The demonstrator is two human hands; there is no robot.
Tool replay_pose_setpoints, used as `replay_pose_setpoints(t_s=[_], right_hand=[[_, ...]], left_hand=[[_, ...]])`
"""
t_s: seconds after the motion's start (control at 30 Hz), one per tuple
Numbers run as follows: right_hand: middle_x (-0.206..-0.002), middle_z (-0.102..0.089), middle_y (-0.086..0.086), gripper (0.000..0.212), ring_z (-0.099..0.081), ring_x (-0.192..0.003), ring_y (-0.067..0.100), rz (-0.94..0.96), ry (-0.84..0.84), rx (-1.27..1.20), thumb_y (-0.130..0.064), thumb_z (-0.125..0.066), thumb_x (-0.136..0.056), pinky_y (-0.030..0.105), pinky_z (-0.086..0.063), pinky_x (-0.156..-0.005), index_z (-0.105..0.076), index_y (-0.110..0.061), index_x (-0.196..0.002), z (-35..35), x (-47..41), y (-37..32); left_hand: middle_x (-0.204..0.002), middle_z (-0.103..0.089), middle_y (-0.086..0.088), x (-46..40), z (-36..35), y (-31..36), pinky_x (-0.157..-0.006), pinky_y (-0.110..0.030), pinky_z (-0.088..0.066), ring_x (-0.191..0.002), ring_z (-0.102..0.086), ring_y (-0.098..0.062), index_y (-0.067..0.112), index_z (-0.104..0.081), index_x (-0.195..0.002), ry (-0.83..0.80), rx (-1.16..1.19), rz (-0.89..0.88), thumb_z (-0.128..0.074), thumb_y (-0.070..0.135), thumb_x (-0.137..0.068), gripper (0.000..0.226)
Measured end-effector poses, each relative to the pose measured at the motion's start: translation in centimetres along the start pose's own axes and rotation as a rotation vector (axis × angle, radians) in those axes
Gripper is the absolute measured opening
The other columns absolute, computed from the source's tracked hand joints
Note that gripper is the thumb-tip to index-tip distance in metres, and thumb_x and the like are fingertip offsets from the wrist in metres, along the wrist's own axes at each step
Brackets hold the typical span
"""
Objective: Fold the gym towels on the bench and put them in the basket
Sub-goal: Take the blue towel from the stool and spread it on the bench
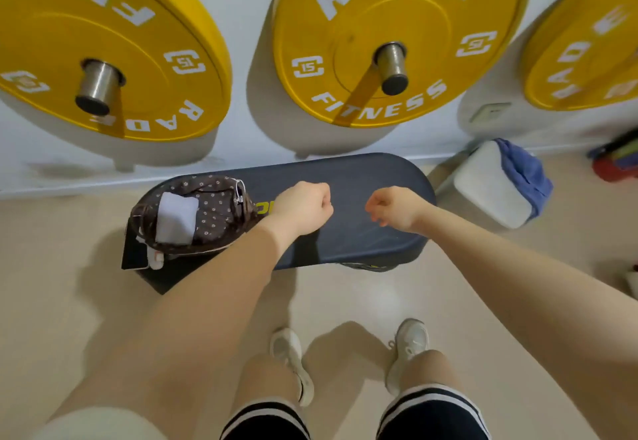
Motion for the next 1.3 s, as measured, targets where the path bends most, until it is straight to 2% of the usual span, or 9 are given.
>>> replay_pose_setpoints(t_s=[0.27, 0.37, 0.53, 0.67, 0.8, 0.9, 1.03, 1.2, 1.3], right_hand=[[-0.109, -0.067, 0.011, 0.027, -0.058, -0.084, 0.02, -0.276, 0.239, -0.304, -0.007, -0.044, -0.089, 0.033, -0.05, -0.086, -0.062, -0.006, -0.108, 6.4, 17.4, 3.3], [-0.108, -0.067, 0.01, 0.028, -0.06, -0.082, 0.02, -0.365, 0.341, -0.397, -0.007, -0.042, -0.09, 0.027, -0.049, -0.073, -0.062, -0.006, -0.109, 6.8, 23.2, 6.7], [-0.109, -0.068, 0.013, 0.03, -0.059, -0.078, 0.02, -0.467, 0.415, -0.47, -0.006, -0.04, -0.09, 0.024, -0.045, -0.071, -0.061, -0.004, -0.111, 6.5, 31.6, 15.1], [-0.109, -0.068, 0.014, 0.028, -0.058, -0.077, 0.021, -0.5, 0.45, -0.534, -0.007, -0.04, -0.091, 0.015, -0.041, -0.058, -0.061, -0.004, -0.11, 7.1, 36.6, 22.3], [-0.109, -0.067, 0.014, 0.028, -0.058, -0.077, 0.021, -0.497, 0.457, -0.549, -0.006, -0.041, -0.091, 0.021, -0.043, -0.06, -0.061, -0.004, -0.109, 8.9, 40.1, 28.1], [-0.108, -0.068, 0.015, 0.028, -0.057, -0.077, 0.022, -0.478, 0.482, -0.586, -0.005, -0.04, -0.09, 0.017, -0.041, -0.059, -0.062, -0.002, -0.109, 11.2, 40.7, 31.1], [-0.102, -0.065, 0.012, 0.027, -0.055, -0.077, 0.022, -0.423, 0.447, -0.616, -0.007, -0.039, -0.092, 0.018, -0.041, -0.058, -0.061, -0.002, -0.108, 14.3, 38.2, 33.9], [-0.103, -0.062, 0.011, 0.031, -0.055, -0.08, 0.023, -0.426, 0.407, -0.655, -0.004, -0.039, -0.09, 0.024, -0.042, -0.062, -0.053, -0.006, -0.117, 17.9, 31.3, 38.2], [-0.116, -0.061, 0.012, 0.036, -0.06, -0.095, 0.029, -0.455, 0.327, -0.583, -0.008, -0.039, -0.09, 0.029, -0.045, -0.078, -0.047, -0.011, -0.124, 20.3, 26.1, 41.7]], left_hand=[[-0.085, -0.054, 0.002, 5.1, 5.5, 14.6, -0.061, -0.029, -0.038, -0.08, -0.051, -0.023, 0.02, -0.051, -0.087, -0.25, -0.302, -0.407, -0.04, 0.02, -0.09, 0.012], [-0.089, -0.059, -0.004, 6.9, 4.6, 20.7, -0.062, -0.031, -0.041, -0.081, -0.055, -0.024, 0.015, -0.055, -0.087, -0.304, -0.31, -0.51, -0.041, 0.021, -0.091, 0.015], [-0.086, -0.059, -0.007, 9.8, 0.0, 30.5, -0.06, -0.028, -0.035, -0.075, -0.051, -0.025, 0.018, -0.05, -0.072, -0.351, -0.364, -0.625, -0.041, 0.02, -0.09, 0.02], [-0.099, -0.063, -0.007, 11.0, -4.2, 38.0, -0.069, -0.031, -0.044, -0.089, -0.057, -0.028, 0.013, -0.058, -0.093, -0.365, -0.385, -0.615, -0.04, 0.02, -0.091, 0.02], [-0.1, -0.064, -0.009, 11.0, -6.9, 44.6, -0.077, -0.035, -0.048, -0.09, -0.058, -0.028, 0.01, -0.059, -0.097, -0.323, -0.264, -0.572, -0.041, 0.019, -0.092, 0.021], [-0.099, -0.064, -0.011, 9.8, -7.5, 47.8, -0.081, -0.036, -0.048, -0.092, -0.057, -0.03, 0.008, -0.059, -0.097, -0.303, -0.21, -0.541, -0.04, 0.018, -0.092, 0.022], [-0.096, -0.064, -0.005, 5.4, -7.7, 49.6, -0.081, -0.033, -0.047, -0.091, -0.057, -0.027, 0.015, -0.059, -0.096, -0.25, -0.158, -0.467, -0.041, 0.019, -0.091, 0.019], [-0.092, -0.061, -0.003, -3.2, -9.4, 51.5, -0.082, -0.031, -0.045, -0.092, -0.056, -0.026, 0.02, -0.054, -0.088, -0.319, -0.11, -0.391, -0.042, 0.018, -0.091, 0.013], [-0.091, -0.061, -0.006, -9.5, -10.6, 52.9, -0.077, -0.028, -0.043, -0.092, -0.056, -0.027, 0.017, -0.055, -0.088, -0.336, -0.092, -0.342, -0.042, 0.015, -0.09, 0.014]])
Point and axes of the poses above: each hand's wrist, its own x-axis away from the middle knuckle, its own z-axis out of the back of the hand, y = z × x, the point moved 1 cm from there along -x, towards the middle knuckle
